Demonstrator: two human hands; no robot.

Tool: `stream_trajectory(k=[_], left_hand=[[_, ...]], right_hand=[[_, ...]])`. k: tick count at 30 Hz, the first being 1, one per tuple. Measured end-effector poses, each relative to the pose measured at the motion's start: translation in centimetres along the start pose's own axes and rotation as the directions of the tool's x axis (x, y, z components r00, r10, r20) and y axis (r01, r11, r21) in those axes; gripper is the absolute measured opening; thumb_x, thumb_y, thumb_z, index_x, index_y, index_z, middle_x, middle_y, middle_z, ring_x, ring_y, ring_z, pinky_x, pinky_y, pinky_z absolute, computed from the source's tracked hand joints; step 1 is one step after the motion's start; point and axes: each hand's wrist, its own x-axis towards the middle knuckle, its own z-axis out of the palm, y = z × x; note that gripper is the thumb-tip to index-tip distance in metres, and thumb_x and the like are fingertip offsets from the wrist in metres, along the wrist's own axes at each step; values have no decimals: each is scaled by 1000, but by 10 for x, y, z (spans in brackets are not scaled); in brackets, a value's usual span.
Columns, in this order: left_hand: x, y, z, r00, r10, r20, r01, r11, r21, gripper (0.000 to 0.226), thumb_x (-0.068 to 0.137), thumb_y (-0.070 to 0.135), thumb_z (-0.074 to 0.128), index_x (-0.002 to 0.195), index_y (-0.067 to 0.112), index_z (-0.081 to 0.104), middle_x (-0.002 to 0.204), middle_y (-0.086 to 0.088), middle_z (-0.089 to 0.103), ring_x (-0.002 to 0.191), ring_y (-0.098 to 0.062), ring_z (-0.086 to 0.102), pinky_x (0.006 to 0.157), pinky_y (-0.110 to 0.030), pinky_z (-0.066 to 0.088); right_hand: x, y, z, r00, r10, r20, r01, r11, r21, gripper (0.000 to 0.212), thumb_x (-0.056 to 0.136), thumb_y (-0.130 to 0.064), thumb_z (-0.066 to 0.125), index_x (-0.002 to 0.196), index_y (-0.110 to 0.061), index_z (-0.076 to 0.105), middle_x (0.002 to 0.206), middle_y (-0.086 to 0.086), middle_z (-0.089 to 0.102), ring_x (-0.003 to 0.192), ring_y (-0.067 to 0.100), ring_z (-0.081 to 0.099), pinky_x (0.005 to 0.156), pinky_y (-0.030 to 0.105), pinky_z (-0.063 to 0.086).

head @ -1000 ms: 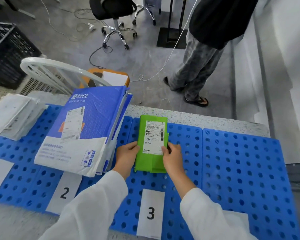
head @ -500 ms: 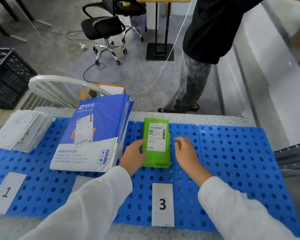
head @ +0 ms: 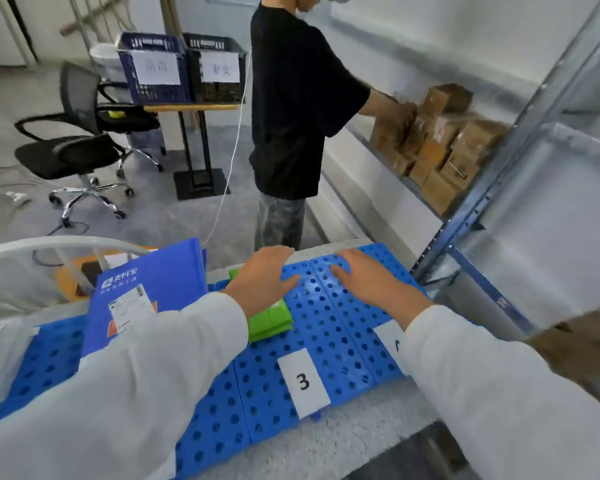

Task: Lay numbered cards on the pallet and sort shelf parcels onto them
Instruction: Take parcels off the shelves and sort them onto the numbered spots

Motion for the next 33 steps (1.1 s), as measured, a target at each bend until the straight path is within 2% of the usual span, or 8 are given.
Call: stream_trajectory(k=[5,11,18,21,25,27,29,33], left_hand=[[-8,60,-29,972,233,-19,-230,968,105,65,91,45,57,144,12,37,147,-5,41,135,-21,36,109,-30,29],[-20,160,-43,860,510,-18,-496,844,204,60,93,44,55,140,9,42,140,-7,47,130,-21,42,106,-32,34],[-91,284,-11,713,700,34,-694,697,180,63,94,44,54,144,11,36,149,-6,39,137,-21,34,114,-34,27],[-141,325,7,653,755,59,-755,642,131,63,93,43,55,145,13,35,149,-5,38,138,-21,33,114,-35,27],[-226,377,26,605,791,89,-796,605,37,52,92,34,58,134,7,46,139,-9,47,129,-27,41,106,-37,33],[-267,402,37,538,833,132,-843,533,69,48,91,33,58,129,5,48,134,-10,49,123,-29,44,101,-35,34],[-304,425,46,458,876,149,-889,450,88,51,93,37,55,133,7,44,140,-8,45,127,-26,41,106,-33,33],[-381,471,58,365,924,113,-931,365,24,60,95,42,53,145,13,36,150,-5,39,138,-21,34,113,-33,28]], right_hand=[[-68,0,-58,984,37,-175,-49,997,-65,50,102,-39,39,145,-13,36,148,6,41,130,23,45,106,37,39],[-167,25,-110,910,161,-382,-215,971,-102,48,102,-38,40,143,-13,39,144,7,45,128,24,46,102,36,39],[-339,60,-125,801,354,-483,-442,894,-77,44,101,-37,40,142,-22,43,143,1,47,125,23,49,104,37,39],[-423,65,-122,775,392,-497,-483,874,-64,38,101,-35,39,135,-22,50,136,2,52,121,22,50,102,38,41],[-543,51,-101,663,517,-542,-582,811,62,43,102,-35,39,141,-16,43,144,5,45,129,23,45,108,35,35],[-598,44,-91,619,555,-556,-629,774,73,46,102,-36,39,143,-15,42,147,4,43,131,23,43,110,35,33],[-652,34,-82,556,593,-582,-668,735,111,47,102,-37,38,143,-15,41,148,3,42,132,22,43,110,34,33],[-752,9,-64,427,668,-610,-747,640,179,46,103,-35,38,144,-14,40,148,4,42,132,22,43,109,34,33]])
